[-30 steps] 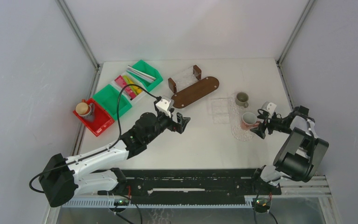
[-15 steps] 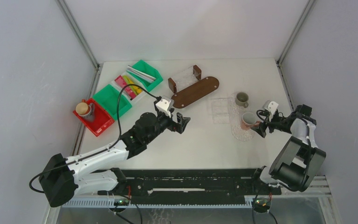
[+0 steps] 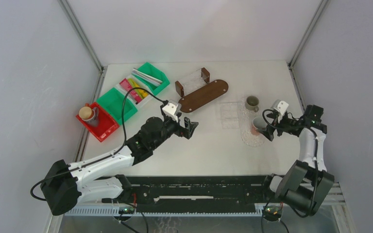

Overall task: Prepare toiletry sets of a toothbrush and toothpaste on the tray
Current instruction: Place the cup on the tray, then pick up the cup from the storage box.

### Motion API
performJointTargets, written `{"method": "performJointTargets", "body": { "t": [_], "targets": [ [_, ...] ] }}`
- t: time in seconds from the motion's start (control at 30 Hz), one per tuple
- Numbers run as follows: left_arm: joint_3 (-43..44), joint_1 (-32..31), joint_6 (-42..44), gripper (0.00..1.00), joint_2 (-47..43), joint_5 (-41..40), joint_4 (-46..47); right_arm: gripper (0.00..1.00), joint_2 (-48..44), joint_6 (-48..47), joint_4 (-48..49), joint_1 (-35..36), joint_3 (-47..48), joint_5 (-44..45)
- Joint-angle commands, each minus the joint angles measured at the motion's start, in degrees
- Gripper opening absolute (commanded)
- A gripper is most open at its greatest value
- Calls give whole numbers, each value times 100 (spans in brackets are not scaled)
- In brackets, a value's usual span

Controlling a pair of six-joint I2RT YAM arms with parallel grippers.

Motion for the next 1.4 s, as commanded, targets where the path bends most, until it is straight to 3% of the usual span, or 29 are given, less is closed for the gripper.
{"method": "performJointTargets", "body": {
  "t": [0.0, 0.07, 0.23, 0.4, 0.53, 0.7, 0.77, 0.93, 1.1, 1.37],
  "targets": [
    [26, 17, -48, 95, -40, 38, 162, 89, -661, 2617, 1485, 785, 261, 745],
    [29, 29, -60, 95, -48, 38, 161, 90, -904, 3720, 1917, 1624, 377, 1535],
    [-18, 299, -249, 95, -121, 340, 183, 89, -568, 4642, 1303, 3226, 1458, 2537],
    [-117, 817, -662, 94, -336, 542, 157, 87, -213, 5665, 1552, 3447, 1672, 2046],
    [-61, 1097, -741, 96, -678, 238, -317, 87, -319, 5718, 1947, 3533, 1168, 1839],
    [245, 1629, -901, 99, -991, -359, -1349, 89, -538, 5663, 2085, 3984, 1030, 2280],
    [407, 2073, -1109, 98, -1090, -363, -1827, 90, -551, 5585, 2075, 4258, 1030, 2564],
    [708, 3925, -1719, 97, -1271, 389, -2539, 91, -434, 5444, 2052, 4768, 1030, 3066],
    [1208, 5611, -1908, 94, -881, 1080, -2941, 91, -415, 5369, 2034, 5061, 1025, 3280],
    [2679, 6866, -1105, 78, 663, 105, -4017, 91, -433, 5232, 2005, 5261, 1030, 3435]
  ]
}}
